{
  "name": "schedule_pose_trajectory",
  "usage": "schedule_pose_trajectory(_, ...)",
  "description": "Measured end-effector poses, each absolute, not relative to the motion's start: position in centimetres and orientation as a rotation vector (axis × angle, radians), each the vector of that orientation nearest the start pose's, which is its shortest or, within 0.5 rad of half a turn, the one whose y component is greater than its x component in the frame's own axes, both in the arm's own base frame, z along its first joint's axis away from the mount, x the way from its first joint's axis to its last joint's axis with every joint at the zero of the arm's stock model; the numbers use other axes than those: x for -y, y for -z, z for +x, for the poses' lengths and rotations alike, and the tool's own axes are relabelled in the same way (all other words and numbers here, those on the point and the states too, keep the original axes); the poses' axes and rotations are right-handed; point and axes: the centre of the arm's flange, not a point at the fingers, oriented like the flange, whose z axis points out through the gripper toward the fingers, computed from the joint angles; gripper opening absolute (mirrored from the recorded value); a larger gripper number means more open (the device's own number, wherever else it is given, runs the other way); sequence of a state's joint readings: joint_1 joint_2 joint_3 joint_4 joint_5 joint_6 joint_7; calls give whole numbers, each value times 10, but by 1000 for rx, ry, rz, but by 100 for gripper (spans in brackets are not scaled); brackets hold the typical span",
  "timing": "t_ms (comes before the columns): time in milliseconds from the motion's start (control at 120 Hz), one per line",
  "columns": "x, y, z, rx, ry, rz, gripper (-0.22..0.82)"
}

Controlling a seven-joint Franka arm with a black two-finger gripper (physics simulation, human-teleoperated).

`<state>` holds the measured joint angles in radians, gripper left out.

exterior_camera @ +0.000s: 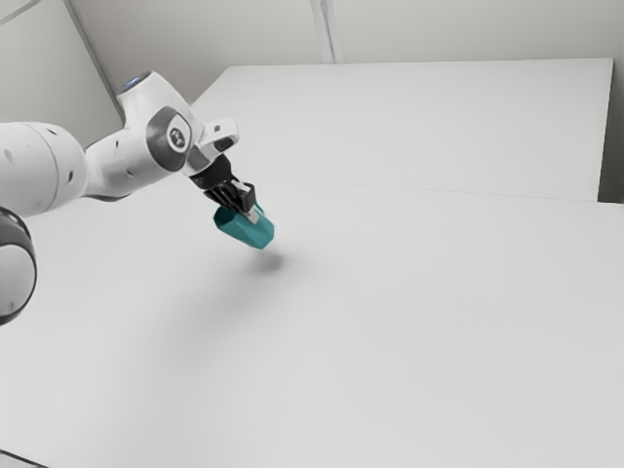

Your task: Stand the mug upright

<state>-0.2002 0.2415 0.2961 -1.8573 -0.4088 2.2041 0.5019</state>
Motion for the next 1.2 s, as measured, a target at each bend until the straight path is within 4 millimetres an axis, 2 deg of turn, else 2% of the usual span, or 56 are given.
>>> schedule_pose_trajectory(108, -72, -404, 627, -265, 313, -3290, -18)
schedule_pose_trajectory(200, -87, -402, 626, -270, 287, -3238, -18)
schedule_pose_trajectory(325, -79, -404, 628, -356, 237, -3144, -18)
schedule_pose_trajectory(467, -77, -401, 626, -368, 177, -3116, -18)
schedule_pose_trajectory(683, -68, -380, 622, -360, 49, -3138, -18)
schedule_pose_trajectory(867, -67, -380, 622, -375, -55, -3122, -18)
schedule_pose_trajectory(967, -66, -368, 623, -383, -130, -3111, -18)
schedule_pose_trajectory(1200, -57, -358, 633, -426, -230, -3058, -18)
